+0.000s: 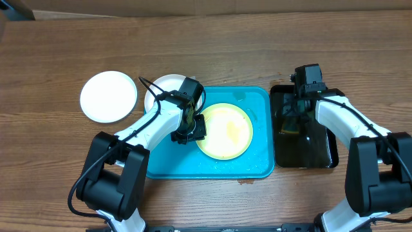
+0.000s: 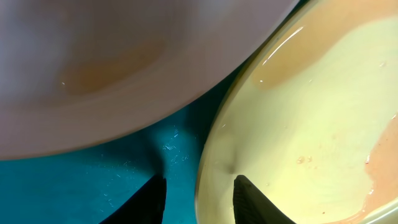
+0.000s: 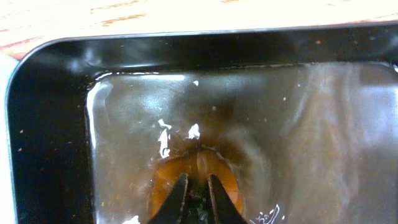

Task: Clean dirty plates on tray and stack at the side
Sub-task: 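Rinse the sponge in the black tray's water with the right gripper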

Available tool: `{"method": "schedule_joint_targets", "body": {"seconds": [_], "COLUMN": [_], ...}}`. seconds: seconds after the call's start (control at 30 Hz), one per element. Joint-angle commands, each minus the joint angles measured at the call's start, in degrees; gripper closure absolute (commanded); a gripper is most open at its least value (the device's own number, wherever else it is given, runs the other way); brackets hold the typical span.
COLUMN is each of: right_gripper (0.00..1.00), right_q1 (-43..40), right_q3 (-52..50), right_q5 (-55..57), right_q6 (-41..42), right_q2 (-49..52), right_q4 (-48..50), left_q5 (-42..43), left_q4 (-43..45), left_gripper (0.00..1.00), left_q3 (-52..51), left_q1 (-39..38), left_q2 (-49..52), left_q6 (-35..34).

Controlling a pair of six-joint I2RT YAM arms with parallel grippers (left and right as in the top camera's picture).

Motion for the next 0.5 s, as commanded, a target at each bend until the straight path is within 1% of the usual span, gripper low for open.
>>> {"method": "schedule_joint_targets", "body": {"seconds": [0.0,0.03,0.07,0.2,0.3,0.4,0.47], "right_gripper": [0.38,0.24,0.18,0.18,0.18,0.18,0.23], "right_q1": [0.0,0.0,0.0,0.0,0.0,0.0,0.0], "right_q3": [1.7,2.6,4.2,7.1,6.7,4.4,2.1], "right_q5": [0.5,0.1,-0.4,-0.9,-1.5,-2.7,-2.7], "right_q6": [0.0,0.0,0.0,0.0,0.2,0.2,0.2], "right_q2": [-0.2,-0.5,-1.0,-1.9,-1.6,-0.7,-0.1], "right_q4": [-0.8,-2.3,-5.1,-11.4,-13.9,-13.0,-10.7], "left_q5": [-0.5,-0.5,-0.5,-0.5,-0.5,-0.5,-0.5], "left_q4": [0.0,0.0,-0.1,-0.1,0.0,0.3,0.5], "left_gripper": [0.63,0.62,0.62,0.61,0.6,0.6,0.6], "left_q3": [-0.2,-0.2,-0.2,-0.2,-0.2,-0.2,-0.2], "left_q1": [-0.8,-0.8,-0.8,-0.8,-0.8,-0.8,-0.8], "left_q2": [-0.2,-0.2,-0.2,-0.2,-0.2,-0.2,-0.2], "left_q6": [1.2,1.2,1.2,1.2,1.1,1.1,1.1]}}
